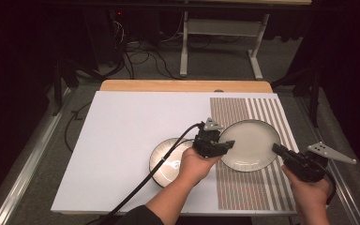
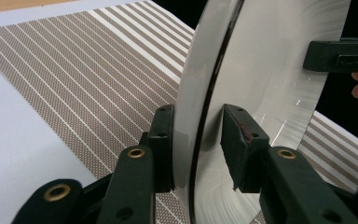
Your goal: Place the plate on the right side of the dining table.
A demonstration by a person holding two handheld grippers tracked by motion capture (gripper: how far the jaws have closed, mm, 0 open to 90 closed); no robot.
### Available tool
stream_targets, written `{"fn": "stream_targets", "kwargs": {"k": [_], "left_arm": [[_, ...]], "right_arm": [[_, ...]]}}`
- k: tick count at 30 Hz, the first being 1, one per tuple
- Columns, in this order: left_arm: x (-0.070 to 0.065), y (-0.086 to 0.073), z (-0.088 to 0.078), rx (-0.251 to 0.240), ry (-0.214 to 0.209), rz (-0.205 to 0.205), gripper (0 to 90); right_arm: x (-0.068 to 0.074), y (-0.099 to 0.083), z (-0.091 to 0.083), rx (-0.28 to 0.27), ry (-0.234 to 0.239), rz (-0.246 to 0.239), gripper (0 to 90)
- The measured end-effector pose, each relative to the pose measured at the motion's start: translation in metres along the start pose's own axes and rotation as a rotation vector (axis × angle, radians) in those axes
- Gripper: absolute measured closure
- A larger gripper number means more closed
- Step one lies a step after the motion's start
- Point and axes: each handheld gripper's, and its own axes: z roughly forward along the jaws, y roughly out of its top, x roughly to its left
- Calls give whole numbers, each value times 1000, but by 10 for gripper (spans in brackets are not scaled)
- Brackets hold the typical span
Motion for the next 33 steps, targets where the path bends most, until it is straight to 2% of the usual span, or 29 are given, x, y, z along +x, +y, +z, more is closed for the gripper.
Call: {"fn": "stream_targets", "kwargs": {"k": [7,14,26,33], "left_arm": [[-1,2,17,10,11,17,653],[1,2,30,24,4,-9,648],[-2,2,45,52,15,-11,638],[-1,1,46,61,26,-15,631]], "right_arm": [[-11,-5,0,9,-26,19,882],[-19,-9,2,24,-45,34,882],[-30,-15,1,35,-68,52,881],[-30,-17,3,46,-71,59,881]]}}
